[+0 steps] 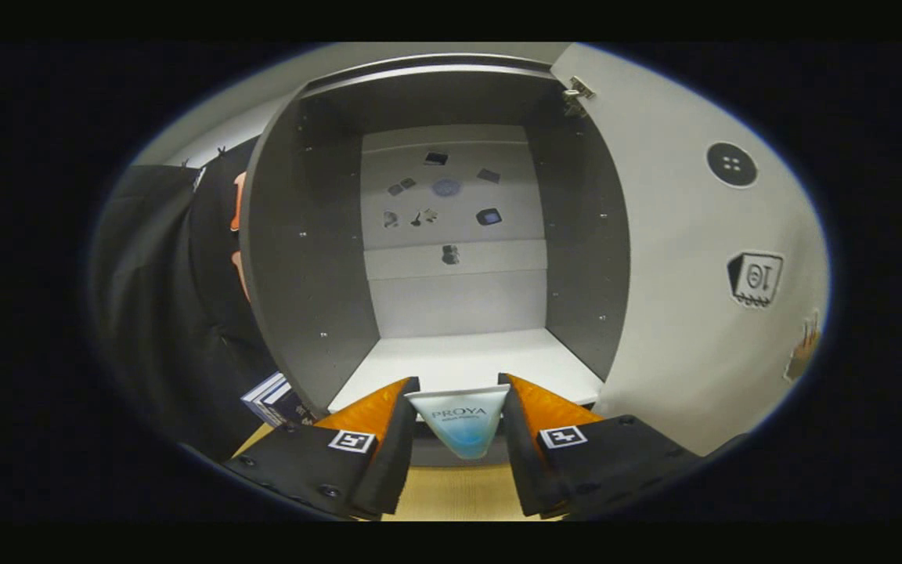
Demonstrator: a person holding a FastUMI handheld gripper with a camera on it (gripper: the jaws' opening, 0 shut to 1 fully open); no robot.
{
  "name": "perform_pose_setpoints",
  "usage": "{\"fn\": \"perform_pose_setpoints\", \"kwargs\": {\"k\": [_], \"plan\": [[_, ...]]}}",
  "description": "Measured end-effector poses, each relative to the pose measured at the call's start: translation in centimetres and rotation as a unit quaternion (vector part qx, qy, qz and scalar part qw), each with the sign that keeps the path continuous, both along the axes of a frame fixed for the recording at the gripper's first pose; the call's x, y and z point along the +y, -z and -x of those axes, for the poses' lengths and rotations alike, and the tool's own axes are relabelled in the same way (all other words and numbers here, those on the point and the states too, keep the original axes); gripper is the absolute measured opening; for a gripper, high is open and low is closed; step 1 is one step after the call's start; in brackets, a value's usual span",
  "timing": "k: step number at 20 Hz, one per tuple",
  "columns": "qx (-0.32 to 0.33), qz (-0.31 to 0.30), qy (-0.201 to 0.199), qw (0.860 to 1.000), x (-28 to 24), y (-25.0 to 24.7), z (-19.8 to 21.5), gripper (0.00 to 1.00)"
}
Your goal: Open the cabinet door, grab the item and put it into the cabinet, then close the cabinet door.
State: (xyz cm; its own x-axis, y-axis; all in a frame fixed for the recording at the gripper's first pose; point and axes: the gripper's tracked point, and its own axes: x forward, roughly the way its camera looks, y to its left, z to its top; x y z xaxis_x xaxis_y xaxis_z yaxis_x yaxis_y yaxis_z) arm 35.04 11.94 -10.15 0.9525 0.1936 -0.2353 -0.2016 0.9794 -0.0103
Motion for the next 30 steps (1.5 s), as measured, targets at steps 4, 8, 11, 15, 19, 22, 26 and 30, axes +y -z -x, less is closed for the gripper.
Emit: {"fn": "perform_pose_setpoints", "kwargs": {"k": [4, 8, 11, 15, 19, 22, 26, 30], "plan": [[0.005, 0.012, -0.003, 1.000, 0.4, 0.0, -5.0, 0.62], [0.029, 0.019, 0.002, 0.999, 0.7, 1.9, -9.4, 0.62], [0.031, 0.023, 0.006, 0.999, 0.4, 2.9, -11.6, 0.63], [0.031, 0.042, 0.011, 0.999, 0.0, 3.1, -13.7, 0.62], [0.031, 0.046, 0.005, 0.998, 0.3, 3.2, -14.2, 0.63], [0.032, 0.045, -0.001, 0.998, 0.4, 3.2, -14.3, 0.62], [0.017, 0.044, -0.001, 0.999, 0.4, 2.2, -13.9, 0.77], [-0.008, 0.040, -0.005, 0.999, 0.4, 0.1, -12.0, 0.98]]}}
